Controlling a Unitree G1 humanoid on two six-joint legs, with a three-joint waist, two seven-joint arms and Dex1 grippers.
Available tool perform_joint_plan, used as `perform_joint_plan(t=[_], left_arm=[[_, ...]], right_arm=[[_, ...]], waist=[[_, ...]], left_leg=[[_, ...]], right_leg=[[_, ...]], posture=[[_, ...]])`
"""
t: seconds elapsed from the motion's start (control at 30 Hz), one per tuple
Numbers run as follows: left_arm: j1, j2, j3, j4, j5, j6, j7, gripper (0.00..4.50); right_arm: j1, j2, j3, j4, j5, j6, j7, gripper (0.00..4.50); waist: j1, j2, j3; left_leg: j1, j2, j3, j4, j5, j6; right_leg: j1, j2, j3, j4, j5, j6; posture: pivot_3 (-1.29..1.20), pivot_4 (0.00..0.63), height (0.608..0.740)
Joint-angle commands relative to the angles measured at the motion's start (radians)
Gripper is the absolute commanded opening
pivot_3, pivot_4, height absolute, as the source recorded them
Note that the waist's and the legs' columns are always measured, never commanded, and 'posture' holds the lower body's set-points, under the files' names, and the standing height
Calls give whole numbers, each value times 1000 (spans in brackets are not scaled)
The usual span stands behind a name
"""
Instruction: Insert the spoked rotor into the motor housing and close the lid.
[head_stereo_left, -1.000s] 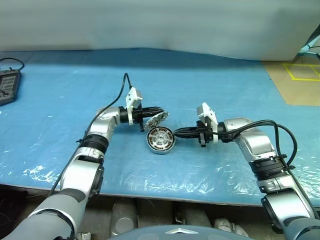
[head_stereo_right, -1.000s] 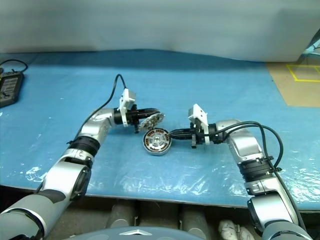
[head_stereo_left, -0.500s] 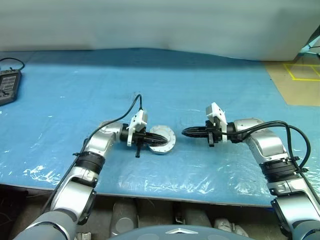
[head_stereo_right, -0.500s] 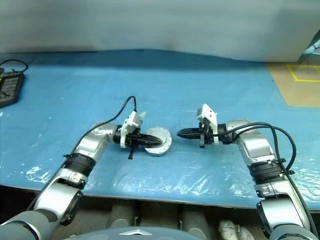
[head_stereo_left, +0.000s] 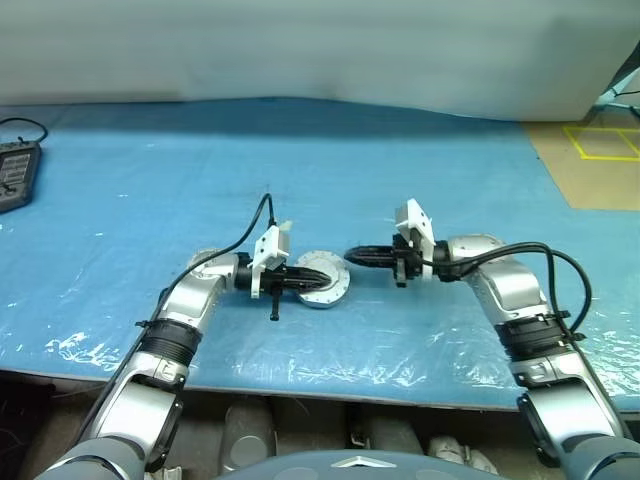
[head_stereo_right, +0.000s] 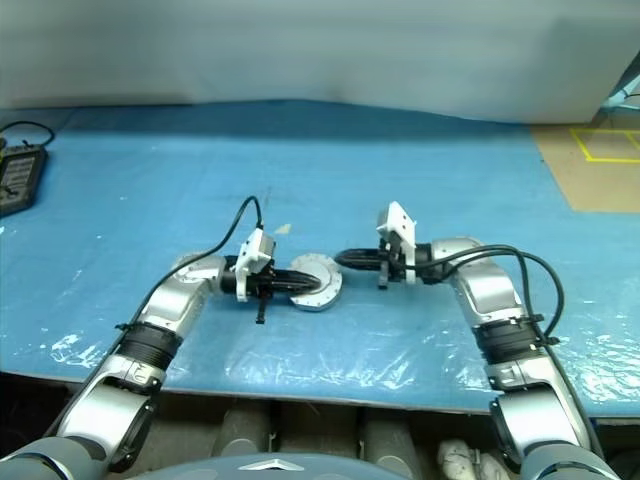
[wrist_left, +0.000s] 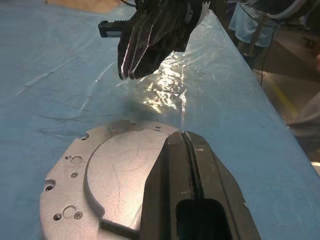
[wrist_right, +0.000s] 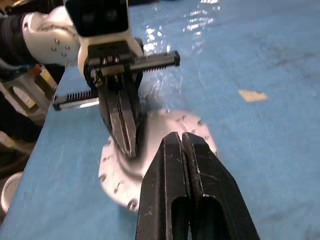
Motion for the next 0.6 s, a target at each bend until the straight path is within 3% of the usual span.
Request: perform_joint_plan(t=[0.03,0.27,0.37,0.6], left_arm=[[77,40,58,-132,-62,21,22,8],[249,142,122,-354,-119,41,60,8],[309,164,152,-404,-123,25,96,0],[405,168,179,-454,-120,-7,176,0]], right_arm=[[-18,16,-23,-7,17,-59,0,0],[-36,57,18,73,-13,-115,21,0],[-38,62,56,112,-53,-154,33,590],[-34,67,88,89,-65,-164,60,2964]], waist=[[-2,0,0],[-14,0,0],[-20,0,0],[-20,0,0]], left_leg=[[0,0,0,0,0,0],[-3,0,0,-4,0,0],[-3,0,0,-4,0,0],[-2,0,0,-4,0,0]], right_leg=[[0,0,0,-1,0,0],[-2,0,-1,-4,0,0],[-2,0,-1,-4,0,0],[-2,0,-1,-4,0,0]], posture=[[0,150,740],[0,150,740],[0,150,740],[0,150,740]])
